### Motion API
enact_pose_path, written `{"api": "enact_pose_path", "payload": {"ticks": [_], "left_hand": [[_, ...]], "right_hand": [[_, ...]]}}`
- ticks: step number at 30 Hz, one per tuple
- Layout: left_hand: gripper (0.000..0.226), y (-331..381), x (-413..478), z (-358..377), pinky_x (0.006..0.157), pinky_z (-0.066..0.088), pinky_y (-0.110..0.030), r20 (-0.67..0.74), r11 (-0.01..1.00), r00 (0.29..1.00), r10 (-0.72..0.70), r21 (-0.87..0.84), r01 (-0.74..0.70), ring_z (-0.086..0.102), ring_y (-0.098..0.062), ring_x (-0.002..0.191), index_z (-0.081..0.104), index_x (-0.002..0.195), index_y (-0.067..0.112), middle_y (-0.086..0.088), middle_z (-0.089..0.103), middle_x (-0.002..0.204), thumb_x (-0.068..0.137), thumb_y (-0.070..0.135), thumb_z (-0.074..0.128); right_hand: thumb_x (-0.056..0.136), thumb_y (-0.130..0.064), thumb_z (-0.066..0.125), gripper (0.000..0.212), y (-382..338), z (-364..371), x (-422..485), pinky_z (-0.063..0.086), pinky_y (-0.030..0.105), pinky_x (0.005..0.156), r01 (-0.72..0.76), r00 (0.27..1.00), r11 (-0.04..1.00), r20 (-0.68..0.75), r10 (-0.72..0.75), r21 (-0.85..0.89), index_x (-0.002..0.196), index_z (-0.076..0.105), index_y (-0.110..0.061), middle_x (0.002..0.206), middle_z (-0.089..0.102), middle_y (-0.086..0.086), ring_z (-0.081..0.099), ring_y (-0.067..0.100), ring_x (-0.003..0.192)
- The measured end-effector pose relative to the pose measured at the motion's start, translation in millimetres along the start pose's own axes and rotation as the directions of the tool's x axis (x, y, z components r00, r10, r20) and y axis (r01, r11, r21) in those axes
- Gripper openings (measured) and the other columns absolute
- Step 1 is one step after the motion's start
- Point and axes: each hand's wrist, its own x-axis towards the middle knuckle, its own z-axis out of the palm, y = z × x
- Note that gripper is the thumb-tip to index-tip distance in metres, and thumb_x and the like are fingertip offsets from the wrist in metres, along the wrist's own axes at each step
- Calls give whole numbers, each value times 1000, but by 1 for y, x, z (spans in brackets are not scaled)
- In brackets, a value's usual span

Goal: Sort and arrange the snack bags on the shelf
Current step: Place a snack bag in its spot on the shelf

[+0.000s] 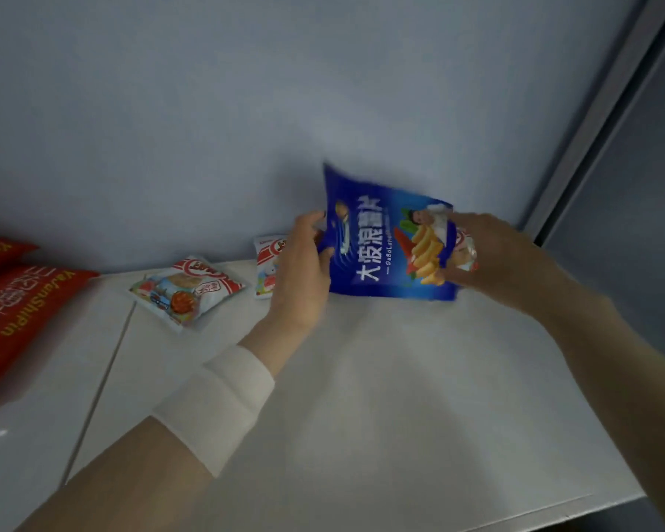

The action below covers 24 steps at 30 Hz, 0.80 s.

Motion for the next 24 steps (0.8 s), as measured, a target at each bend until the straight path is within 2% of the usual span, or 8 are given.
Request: {"api": "enact_pose_path", "payload": {"ticks": [3,5,9,12,15,18,22,24], "left_hand": [[15,25,16,-36,71,29,6,-85,950,954,288,149,-274,52,-14,85,61,98,-6,-18,59,95,84,-3,55],[11,43,29,-60,73,29,6,-54,900,908,415,170,-401,48,-8,81,62,90,-6,-10,55,88,83,-2,55],[16,76,45,-95,74,35,2,-54,895,894,446,60,-443,50,17,81,63,96,-1,17,49,87,86,8,54],[23,83,45,-106,83,44,-9,-122,933,926,357,-5,-360,54,9,91,59,109,5,22,50,95,87,10,58],[50,75,25,-103,96,37,-21,-224,944,917,329,81,-319,43,-8,116,48,128,9,9,46,119,83,19,67],[62,72,-8,-81,99,27,-20,-70,974,979,191,137,-180,33,-13,128,46,133,14,-4,43,136,80,34,70],[91,93,-22,-62,102,46,-40,284,900,940,-187,-334,280,53,-18,120,44,133,21,0,54,129,57,64,69],[69,100,-15,-64,96,48,-38,285,783,920,-268,-492,381,58,-18,110,45,122,24,3,59,119,66,53,73]], "right_hand": [[65,-28,82,99,-7,-9,0,28,33,107,-2,980,995,-198,23,104,146,26,-18,141,39,11,36,27,131],[64,-27,83,98,-14,-10,-2,34,35,105,20,973,970,-226,37,243,145,28,-20,141,40,7,39,22,130],[72,-12,76,37,-31,-4,-13,56,19,73,25,999,670,-33,-2,742,105,61,-22,93,72,-13,68,2,86],[76,-14,73,12,-50,4,-22,53,20,60,-31,998,603,-12,68,797,78,64,-22,70,69,-8,65,1,59],[78,-21,72,16,-67,6,-26,54,38,73,-86,972,519,-42,230,850,70,59,-17,75,65,8,64,21,72],[80,-26,71,16,-85,8,-30,53,34,70,-68,942,577,-139,307,814,72,57,-22,76,65,3,64,24,78],[82,-34,63,25,-117,15,-43,51,38,72,25,941,843,-297,162,538,88,64,-10,83,70,8,64,27,79],[82,-37,62,29,-130,18,-53,52,37,80,106,949,879,-312,51,466,103,66,-16,86,71,3,67,24,85]]}}
